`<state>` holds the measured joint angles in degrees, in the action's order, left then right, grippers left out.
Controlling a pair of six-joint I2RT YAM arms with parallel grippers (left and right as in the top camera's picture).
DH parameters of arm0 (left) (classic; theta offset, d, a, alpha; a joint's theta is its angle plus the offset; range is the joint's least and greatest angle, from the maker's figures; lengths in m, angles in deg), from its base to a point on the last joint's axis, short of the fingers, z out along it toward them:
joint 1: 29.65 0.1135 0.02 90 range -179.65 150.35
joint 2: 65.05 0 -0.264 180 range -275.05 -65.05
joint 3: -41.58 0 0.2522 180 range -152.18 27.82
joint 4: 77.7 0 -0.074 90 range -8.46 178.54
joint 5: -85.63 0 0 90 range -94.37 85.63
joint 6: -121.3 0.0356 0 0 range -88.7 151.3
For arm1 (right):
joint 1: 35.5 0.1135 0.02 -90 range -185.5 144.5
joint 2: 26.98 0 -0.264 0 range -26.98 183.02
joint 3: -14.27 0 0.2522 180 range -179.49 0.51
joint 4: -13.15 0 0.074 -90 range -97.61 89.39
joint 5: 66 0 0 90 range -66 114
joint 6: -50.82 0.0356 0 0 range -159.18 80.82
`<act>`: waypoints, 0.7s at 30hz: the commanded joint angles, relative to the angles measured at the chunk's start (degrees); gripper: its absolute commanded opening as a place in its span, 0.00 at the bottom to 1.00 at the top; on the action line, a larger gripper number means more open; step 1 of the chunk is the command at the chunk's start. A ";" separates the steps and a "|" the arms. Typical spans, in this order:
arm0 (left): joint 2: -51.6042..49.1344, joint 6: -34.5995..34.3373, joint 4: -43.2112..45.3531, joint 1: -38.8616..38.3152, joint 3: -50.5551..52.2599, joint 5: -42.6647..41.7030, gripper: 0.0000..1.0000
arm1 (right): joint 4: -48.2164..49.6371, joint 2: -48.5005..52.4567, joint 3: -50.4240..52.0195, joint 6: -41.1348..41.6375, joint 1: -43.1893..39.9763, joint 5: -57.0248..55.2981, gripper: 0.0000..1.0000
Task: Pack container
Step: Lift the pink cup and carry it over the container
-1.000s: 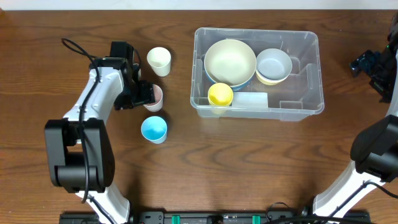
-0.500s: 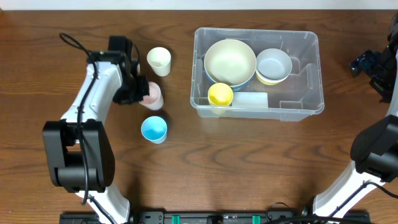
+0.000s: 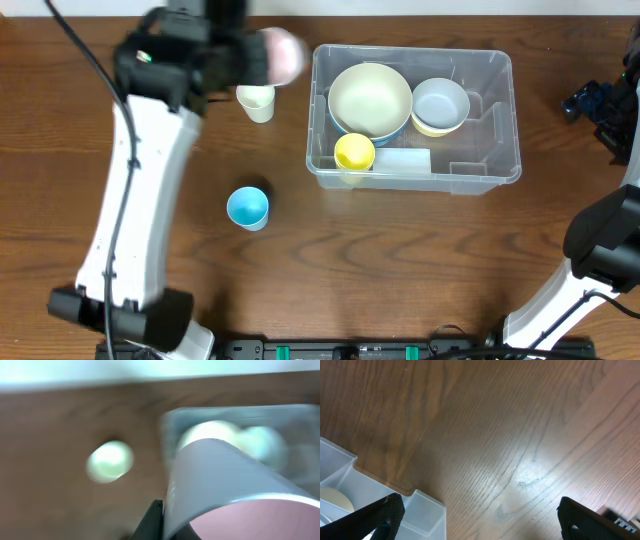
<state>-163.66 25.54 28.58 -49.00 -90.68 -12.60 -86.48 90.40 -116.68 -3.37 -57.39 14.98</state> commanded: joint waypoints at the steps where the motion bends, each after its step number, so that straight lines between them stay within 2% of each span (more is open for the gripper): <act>1: -1.22 3.02 1.57 -8.37 -0.50 0.42 0.06 | -0.02 -0.07 0.15 1.01 0.15 -0.61 0.99; 3: -2.45 3.02 2.84 -13.35 -0.50 3.28 0.06 | -0.02 -0.07 0.15 1.01 0.15 -0.61 0.99; 6: -4.44 2.97 3.06 -17.68 -0.50 7.91 0.06 | -0.02 -0.07 0.15 1.01 0.15 -0.61 0.99; 8: -6.05 2.95 3.02 -19.15 -0.50 8.04 0.06 | -0.02 -0.07 0.15 1.01 0.15 -0.61 0.99; 21: -20.41 4.02 2.43 -20.37 -0.50 7.34 0.05 | -0.02 -0.07 0.15 1.01 0.15 -0.61 0.99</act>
<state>-182.08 28.53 31.33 -69.42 -91.13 -5.65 -86.48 90.40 -116.68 -3.37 -57.39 14.98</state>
